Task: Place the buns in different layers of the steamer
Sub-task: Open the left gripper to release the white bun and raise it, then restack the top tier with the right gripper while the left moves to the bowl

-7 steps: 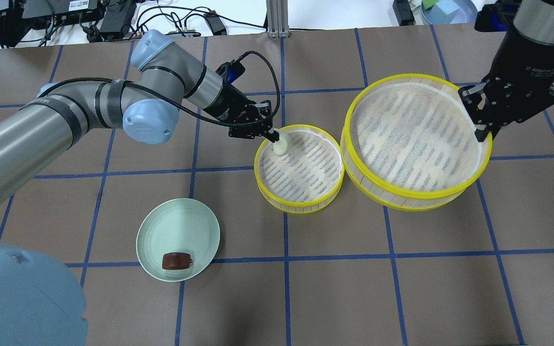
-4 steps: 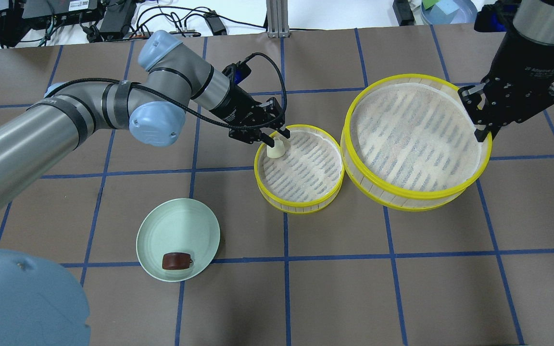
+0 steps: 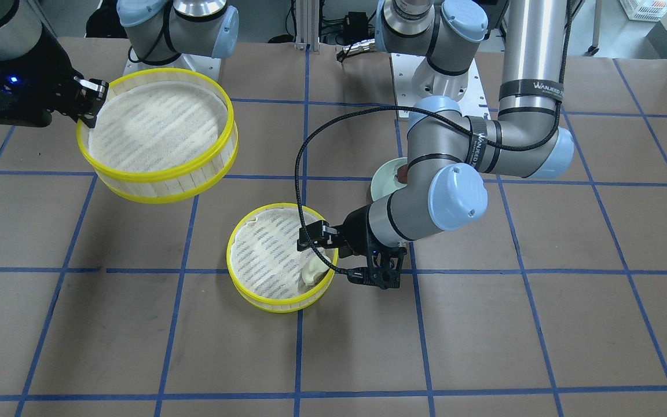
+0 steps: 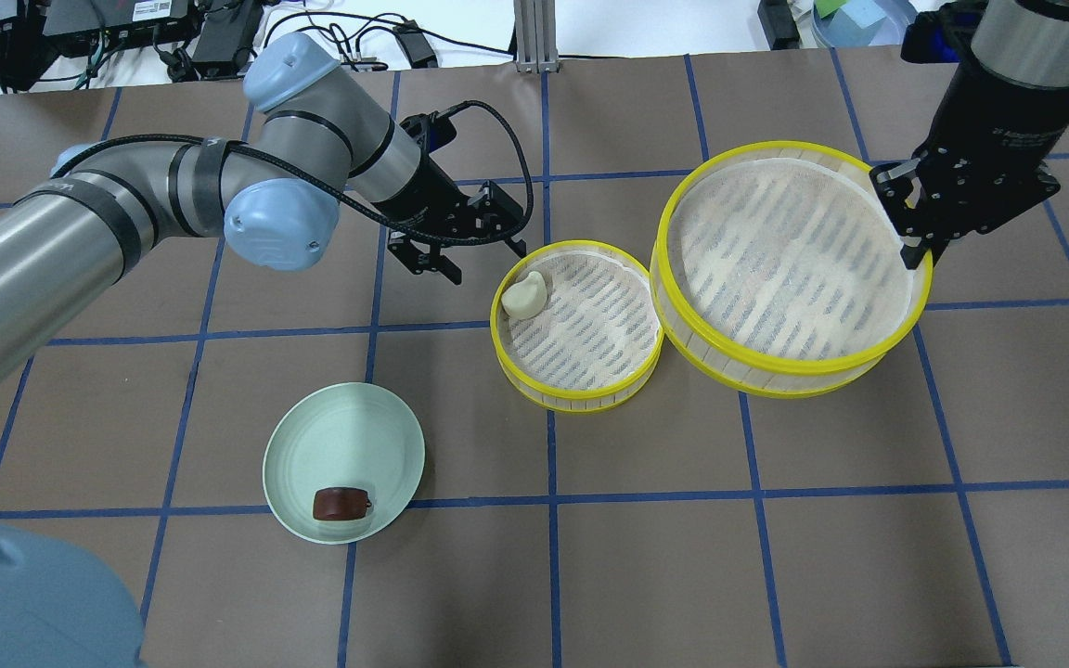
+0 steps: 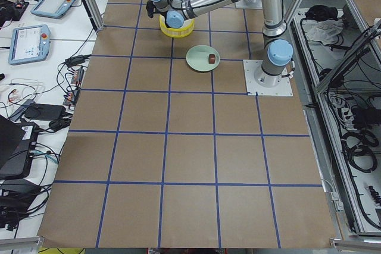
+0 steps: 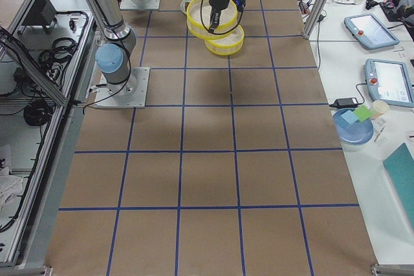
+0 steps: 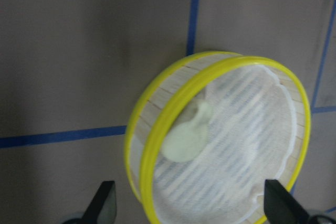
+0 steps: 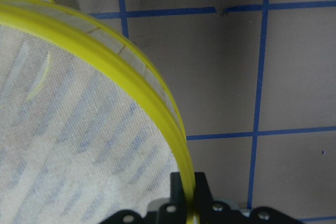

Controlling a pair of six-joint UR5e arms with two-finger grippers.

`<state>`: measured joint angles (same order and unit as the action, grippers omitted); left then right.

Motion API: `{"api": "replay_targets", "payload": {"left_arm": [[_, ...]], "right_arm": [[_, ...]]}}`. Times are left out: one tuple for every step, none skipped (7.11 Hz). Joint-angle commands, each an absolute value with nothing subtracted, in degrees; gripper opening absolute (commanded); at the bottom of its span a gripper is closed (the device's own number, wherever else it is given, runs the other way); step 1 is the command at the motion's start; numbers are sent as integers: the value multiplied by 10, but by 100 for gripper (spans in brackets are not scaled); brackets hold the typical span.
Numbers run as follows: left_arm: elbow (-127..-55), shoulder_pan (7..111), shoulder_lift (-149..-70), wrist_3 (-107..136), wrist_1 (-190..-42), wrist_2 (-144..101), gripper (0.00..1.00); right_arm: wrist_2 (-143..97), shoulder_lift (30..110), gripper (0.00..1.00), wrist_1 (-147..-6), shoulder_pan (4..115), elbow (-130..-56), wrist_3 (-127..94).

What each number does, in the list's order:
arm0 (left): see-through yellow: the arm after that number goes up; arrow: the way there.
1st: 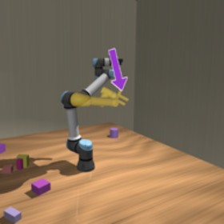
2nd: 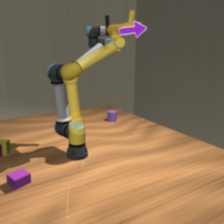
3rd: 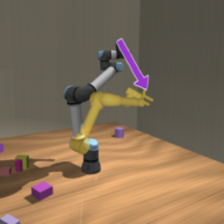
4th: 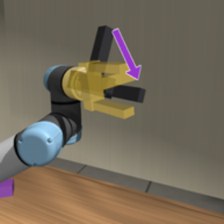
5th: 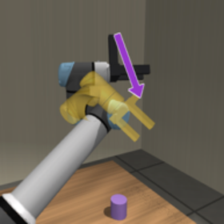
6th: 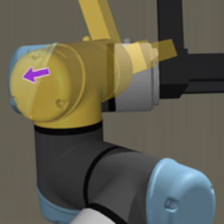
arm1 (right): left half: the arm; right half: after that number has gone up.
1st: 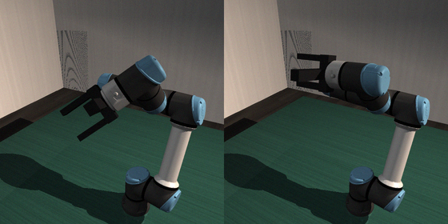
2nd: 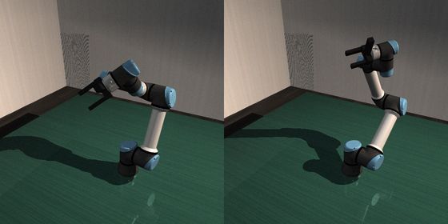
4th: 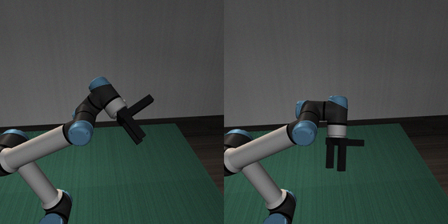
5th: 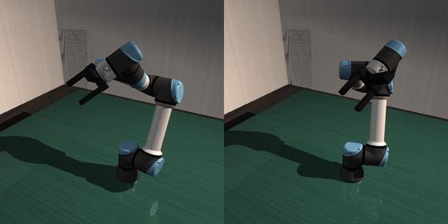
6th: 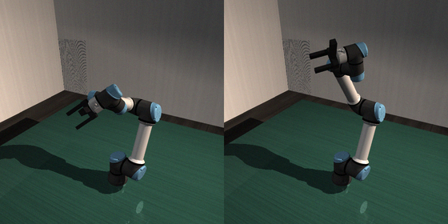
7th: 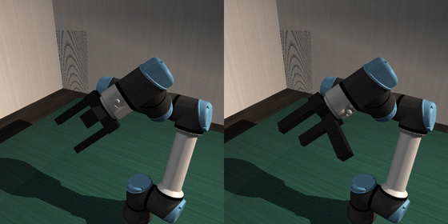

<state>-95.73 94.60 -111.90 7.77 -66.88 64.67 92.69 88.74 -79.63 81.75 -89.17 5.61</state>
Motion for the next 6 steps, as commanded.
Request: {"api": "replay_targets", "payload": {"left_arm": [[-957, 904, -1088, 57, -730, 729, 100], [-956, 890, -1072, 5, -770, 783, 100], [-958, 885, -1058, -2, -794, 831, 100], [-961, 879, -1053, -7, -826, 841, 100], [-971, 874, -1052, -8, -848, 842, 100], [-997, 875, -1051, -24, -870, 845, 100]], "right_arm": [[923, 819, 0, -866, 861, -889, 51], [923, 768, 0, -933, 905, -889, 4], [932, 736, 0, -980, 959, -889, -43], [923, 716, 0, -998, 986, -889, -108], [928, 697, 0, -1015, 1004, -889, -119], [933, 689, 0, -1018, 1031, -892, -121]]}}
